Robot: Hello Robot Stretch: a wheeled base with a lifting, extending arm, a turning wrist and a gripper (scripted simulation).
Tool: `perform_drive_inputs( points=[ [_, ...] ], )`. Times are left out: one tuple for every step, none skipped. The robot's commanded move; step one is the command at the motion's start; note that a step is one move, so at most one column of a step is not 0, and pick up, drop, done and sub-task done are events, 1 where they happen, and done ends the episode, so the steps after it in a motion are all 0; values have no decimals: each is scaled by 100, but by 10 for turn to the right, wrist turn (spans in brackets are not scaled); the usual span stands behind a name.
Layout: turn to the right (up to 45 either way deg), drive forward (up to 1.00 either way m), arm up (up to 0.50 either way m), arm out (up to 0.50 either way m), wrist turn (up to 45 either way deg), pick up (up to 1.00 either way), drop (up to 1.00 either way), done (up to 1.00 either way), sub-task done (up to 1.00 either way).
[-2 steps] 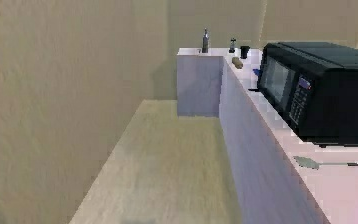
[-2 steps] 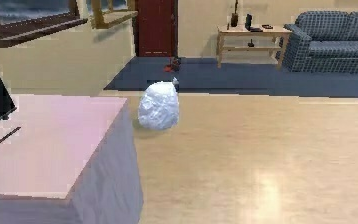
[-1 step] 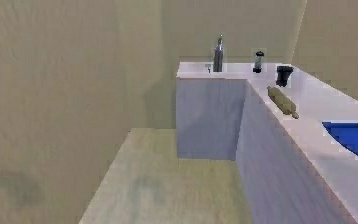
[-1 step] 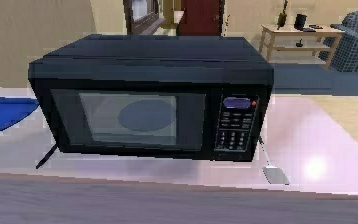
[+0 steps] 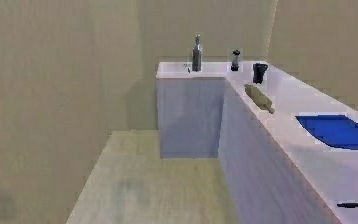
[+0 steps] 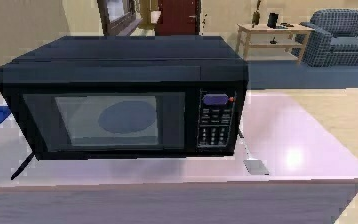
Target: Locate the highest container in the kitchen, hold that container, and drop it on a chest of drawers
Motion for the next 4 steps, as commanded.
perform_drive_inputs(
  points=[
    [0, 40, 0, 0, 0, 0, 0, 0, 0],
    [450, 0, 0, 0, 0, 0, 0, 0, 0],
    [420, 0, 0, 0, 0, 0, 0, 0, 0],
    [0, 15, 0, 0, 0, 0, 0, 0, 0]
  ],
)
